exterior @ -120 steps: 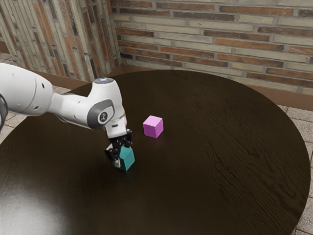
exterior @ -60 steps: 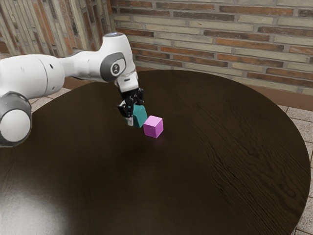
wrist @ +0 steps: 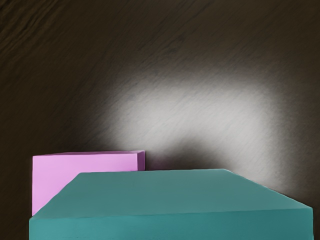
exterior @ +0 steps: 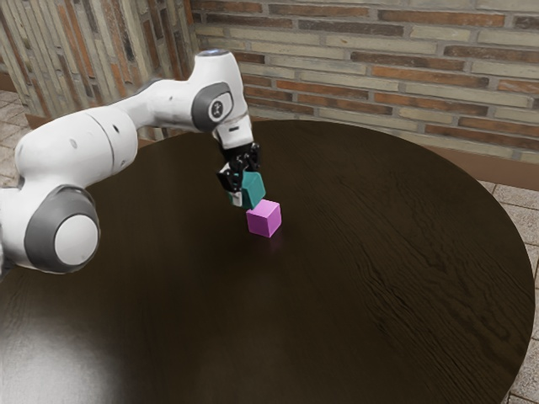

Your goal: Pick up the blue block with one arm, and put the blue block on the pink block with one arm

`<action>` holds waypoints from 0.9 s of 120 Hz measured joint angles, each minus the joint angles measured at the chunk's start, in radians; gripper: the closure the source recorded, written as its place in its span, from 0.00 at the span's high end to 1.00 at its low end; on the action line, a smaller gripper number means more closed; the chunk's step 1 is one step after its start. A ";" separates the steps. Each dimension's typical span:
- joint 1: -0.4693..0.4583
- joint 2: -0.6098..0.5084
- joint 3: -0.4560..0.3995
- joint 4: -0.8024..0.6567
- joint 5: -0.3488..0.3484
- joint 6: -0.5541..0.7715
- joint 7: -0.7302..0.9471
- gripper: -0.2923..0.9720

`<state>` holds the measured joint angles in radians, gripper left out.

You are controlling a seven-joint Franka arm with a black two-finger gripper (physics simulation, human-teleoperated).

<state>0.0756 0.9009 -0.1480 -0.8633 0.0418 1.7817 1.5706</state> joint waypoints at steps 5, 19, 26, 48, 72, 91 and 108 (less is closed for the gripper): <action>-0.001 0.023 -0.001 0.033 0.000 -0.004 0.002 0.47; -0.001 0.072 -0.002 0.109 -0.001 -0.010 0.010 0.47; 0.000 0.092 -0.003 0.136 -0.002 -0.009 0.015 0.47; 0.000 0.126 -0.006 0.151 -0.006 0.028 0.034 0.48; -0.001 0.140 -0.008 0.152 -0.008 0.069 0.055 0.48; -0.002 0.158 -0.007 0.152 -0.008 0.086 0.068 0.56; -0.002 0.158 -0.004 0.153 -0.007 0.088 0.078 0.61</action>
<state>0.0737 1.0586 -0.1521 -0.7107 0.0352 1.8692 1.6486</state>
